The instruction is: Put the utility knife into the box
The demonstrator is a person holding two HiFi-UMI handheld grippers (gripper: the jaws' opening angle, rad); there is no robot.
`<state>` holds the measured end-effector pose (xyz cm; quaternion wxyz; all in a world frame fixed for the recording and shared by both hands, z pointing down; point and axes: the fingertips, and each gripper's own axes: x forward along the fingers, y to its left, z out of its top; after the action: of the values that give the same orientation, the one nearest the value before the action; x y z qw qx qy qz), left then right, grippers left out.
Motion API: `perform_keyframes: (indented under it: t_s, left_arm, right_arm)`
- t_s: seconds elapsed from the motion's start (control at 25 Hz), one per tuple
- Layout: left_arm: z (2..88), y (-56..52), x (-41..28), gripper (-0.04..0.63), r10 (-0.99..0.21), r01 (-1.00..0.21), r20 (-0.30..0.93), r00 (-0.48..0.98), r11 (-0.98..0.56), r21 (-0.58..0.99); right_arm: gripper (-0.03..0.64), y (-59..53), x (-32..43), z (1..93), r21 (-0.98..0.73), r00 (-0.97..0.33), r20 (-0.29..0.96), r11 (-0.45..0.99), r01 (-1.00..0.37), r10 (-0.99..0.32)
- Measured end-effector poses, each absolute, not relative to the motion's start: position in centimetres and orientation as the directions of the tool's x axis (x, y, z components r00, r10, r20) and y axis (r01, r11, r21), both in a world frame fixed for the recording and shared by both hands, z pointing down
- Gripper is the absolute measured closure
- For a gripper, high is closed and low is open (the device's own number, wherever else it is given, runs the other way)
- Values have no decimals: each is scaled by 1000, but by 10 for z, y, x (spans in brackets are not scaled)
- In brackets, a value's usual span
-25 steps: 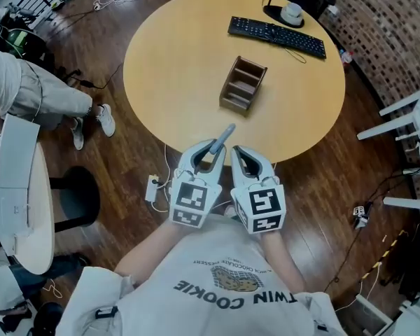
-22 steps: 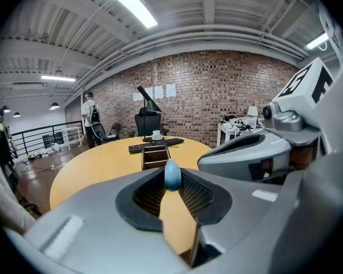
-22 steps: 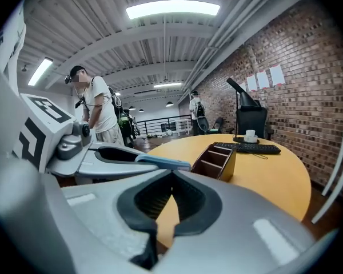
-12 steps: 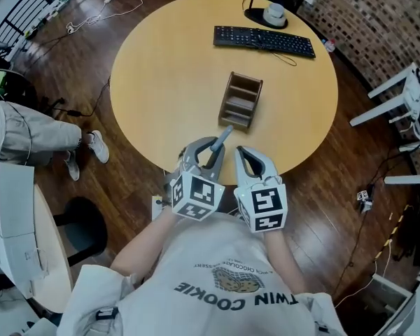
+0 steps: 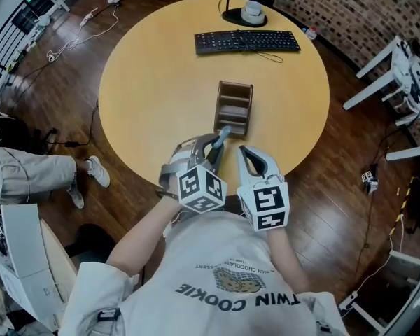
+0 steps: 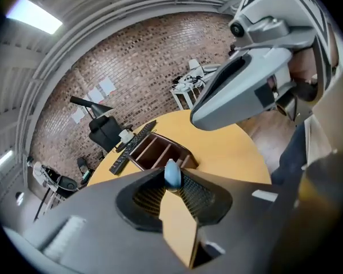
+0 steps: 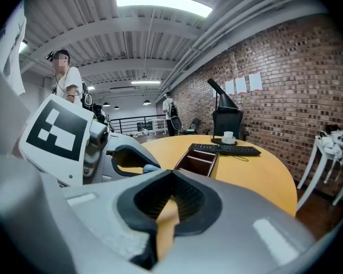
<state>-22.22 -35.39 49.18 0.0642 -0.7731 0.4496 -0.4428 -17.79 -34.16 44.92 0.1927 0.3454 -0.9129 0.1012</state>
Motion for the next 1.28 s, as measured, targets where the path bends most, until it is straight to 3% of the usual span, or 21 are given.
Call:
perform_keyframes:
  t_s: [0.36,0.8,1.28]
  left_arm:
    - [520,-375,-222,525,-672,-403,717,185,-717,-568]
    - [548,-390,-226,523,-597,-295,795,106,-783,-548]
    - [563,-400,-218,508,-595,-206,800,82,-795,-570]
  right_arm:
    - [618,-350,-170,454,-50,-629,427,677,-734,-650]
    - [618,-347,-166,457,-38,-588,437,639,-768,-680]
    - [618,-348,-150,461,-44,-558,442,604,-796,-703]
